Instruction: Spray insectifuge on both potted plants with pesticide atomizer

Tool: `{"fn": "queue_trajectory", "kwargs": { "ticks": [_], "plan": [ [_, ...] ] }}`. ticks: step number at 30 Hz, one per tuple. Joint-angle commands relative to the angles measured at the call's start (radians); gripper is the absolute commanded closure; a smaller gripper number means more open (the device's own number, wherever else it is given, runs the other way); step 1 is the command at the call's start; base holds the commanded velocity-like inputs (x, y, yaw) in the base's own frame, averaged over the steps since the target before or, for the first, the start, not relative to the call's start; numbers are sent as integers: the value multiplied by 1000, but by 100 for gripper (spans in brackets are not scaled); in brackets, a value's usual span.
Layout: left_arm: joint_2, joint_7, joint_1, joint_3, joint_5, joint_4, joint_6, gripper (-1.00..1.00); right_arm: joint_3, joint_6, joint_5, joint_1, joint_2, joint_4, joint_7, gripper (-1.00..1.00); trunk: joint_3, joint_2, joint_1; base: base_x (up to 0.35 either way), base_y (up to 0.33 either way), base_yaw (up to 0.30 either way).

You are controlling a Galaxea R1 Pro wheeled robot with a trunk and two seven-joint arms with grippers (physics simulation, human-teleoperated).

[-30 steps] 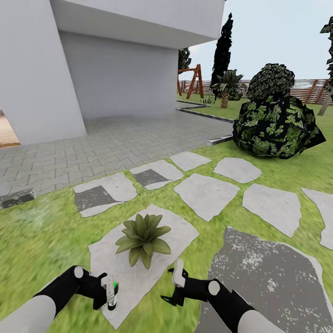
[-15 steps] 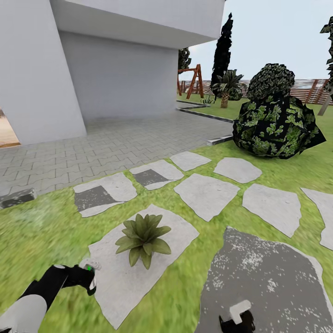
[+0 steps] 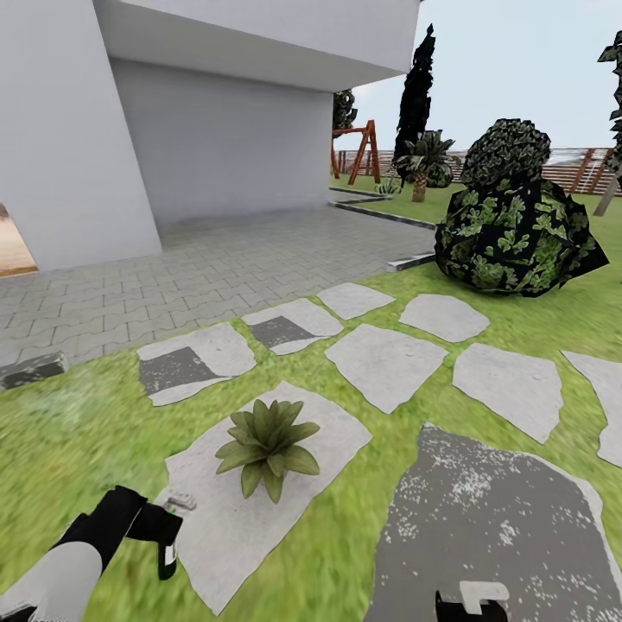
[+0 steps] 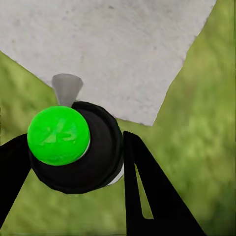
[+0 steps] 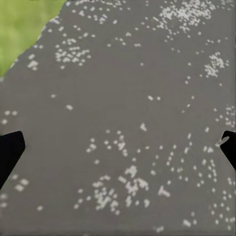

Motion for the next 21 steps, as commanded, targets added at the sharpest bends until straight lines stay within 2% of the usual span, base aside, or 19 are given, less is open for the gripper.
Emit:
{"fn": "queue_trajectory", "kwargs": {
  "ticks": [1,2,4,5,6,7,8,9,12,16,21],
  "plan": [
    [-5,-8,-13,-3,-8,-2,9,100,9,-2,-7,0,4,0,-2,-100,-1,0,0,0,0,0],
    [-8,-8,-34,-10,-9,-1,25,100,10,-2,-8,0,8,0,-2,-100,-1,0,0,0,0,0],
    [-12,-17,-77,-44,-29,0,129,100,10,-1,-8,0,11,0,-2,-100,-1,0,0,0,0,0],
    [-12,-30,-94,-86,-42,1,181,100,10,0,-8,0,12,0,-1,-100,-1,0,0,0,0,0],
    [-11,-48,-104,-119,-48,1,204,100,10,0,-7,0,12,0,-1,-100,-1,0,0,0,0,0],
    [-7,-107,-117,-182,-55,0,233,100,10,-1,-7,0,11,0,-1,-100,-1,0,0,0,0,0],
    [-5,-164,-122,-217,-59,-2,243,100,10,-1,-7,0,10,0,-1,-100,-1,0,0,0,0,0],
    [-5,-199,-123,-233,-61,-6,246,100,9,-1,-6,0,10,0,0,-100,-1,0,0,0,0,0],
    [-1,-257,-120,-265,-66,-41,251,100,8,-2,-6,0,10,0,-1,-100,-1,0,0,0,0,0],
    [-7,-270,-117,-272,-67,-77,255,100,8,-2,-9,0,9,0,-4,-100,-1,0,0,35,9,0],
    [-11,-272,-117,-272,-68,-82,256,100,8,-2,-10,0,9,0,-6,-100,-1,0,0,282,96,0]
  ]
}}
